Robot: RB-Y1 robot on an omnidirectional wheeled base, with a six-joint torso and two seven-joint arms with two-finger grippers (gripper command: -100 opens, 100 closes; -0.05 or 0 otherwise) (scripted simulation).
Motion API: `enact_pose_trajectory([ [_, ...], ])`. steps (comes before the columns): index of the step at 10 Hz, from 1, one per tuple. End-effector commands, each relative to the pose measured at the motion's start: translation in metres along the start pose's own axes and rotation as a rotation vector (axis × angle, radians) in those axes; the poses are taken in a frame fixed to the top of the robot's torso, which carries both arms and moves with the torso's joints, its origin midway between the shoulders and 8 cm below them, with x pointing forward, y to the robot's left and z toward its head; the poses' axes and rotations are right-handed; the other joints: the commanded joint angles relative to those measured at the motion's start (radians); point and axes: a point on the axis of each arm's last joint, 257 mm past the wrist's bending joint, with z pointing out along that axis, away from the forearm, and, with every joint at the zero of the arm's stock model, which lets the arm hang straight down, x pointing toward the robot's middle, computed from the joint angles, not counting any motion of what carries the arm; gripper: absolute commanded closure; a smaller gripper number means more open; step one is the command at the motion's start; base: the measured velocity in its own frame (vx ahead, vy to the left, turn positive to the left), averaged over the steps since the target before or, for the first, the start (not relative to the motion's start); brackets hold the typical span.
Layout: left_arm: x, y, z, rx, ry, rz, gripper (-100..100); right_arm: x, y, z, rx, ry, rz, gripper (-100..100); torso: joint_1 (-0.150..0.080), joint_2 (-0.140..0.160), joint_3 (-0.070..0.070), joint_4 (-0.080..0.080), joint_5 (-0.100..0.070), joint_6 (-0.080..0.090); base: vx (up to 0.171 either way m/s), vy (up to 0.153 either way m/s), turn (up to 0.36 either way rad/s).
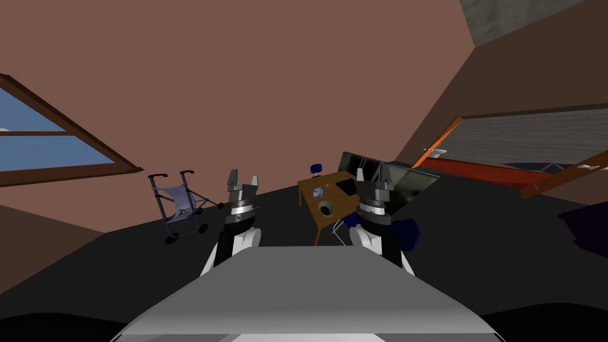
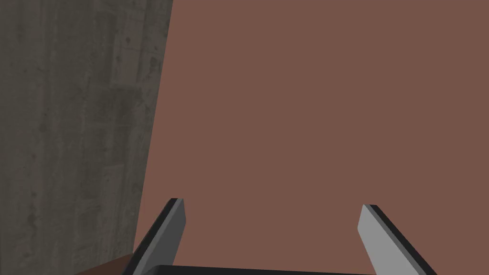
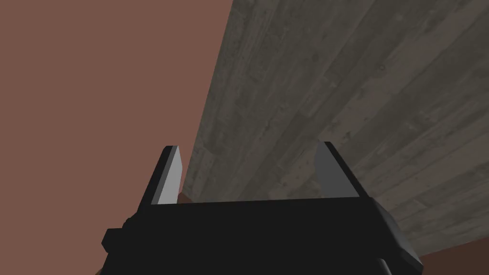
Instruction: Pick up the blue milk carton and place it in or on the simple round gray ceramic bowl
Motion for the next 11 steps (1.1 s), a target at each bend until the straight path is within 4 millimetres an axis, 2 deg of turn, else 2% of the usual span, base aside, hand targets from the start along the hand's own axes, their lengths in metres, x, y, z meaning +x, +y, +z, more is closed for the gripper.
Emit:
enact_pose_trajectory([
  [1,0.000,0.000,0.000,0.000,0.000,0.000,0,0.007,-0.019,-0.003,0.052,0.027,0.009,-100,0.000,0.000,0.000,0.000,0.000,0.000,-0.004,0.045,0.008],
  [4,0.000,0.000,0.000,0.000,0.000,0.000,0,0.020,-0.066,-0.014,0.180,0.073,0.026,-100,0.007,0.000,0.000,0.000,0.001,0.000,-0.009,0.112,0.002],
  [5,0.000,0.000,0.000,0.000,0.000,0.000,0,0.020,-0.067,-0.014,0.184,0.073,0.025,-100,0.009,0.000,0.000,0.000,0.002,0.000,0.002,0.088,-0.006],
  [7,0.000,0.000,0.000,0.000,0.000,0.000,0,0.030,-0.111,-0.030,0.307,0.105,0.034,-100,0.005,0.000,0.000,0.000,0.001,0.000,0.000,0.086,0.007],
  [8,0.000,0.000,0.000,0.000,0.000,0.000,0,0.030,-0.113,-0.031,0.315,0.105,0.034,-100,0.007,0.000,0.000,0.000,0.001,0.000,0.006,0.097,-0.009],
  [10,0.000,0.000,0.000,0.000,0.000,0.000,0,0.042,-0.153,-0.049,0.431,0.140,0.038,-100,0.007,-0.001,-0.001,0.000,0.002,0.000,0.025,0.118,0.002],
  [11,0.000,0.000,0.000,0.000,0.000,0.000,0,0.040,-0.168,-0.058,0.478,0.134,0.033,-100,0.009,-0.003,-0.001,-0.001,0.002,0.000,0.027,0.100,-0.004],
])
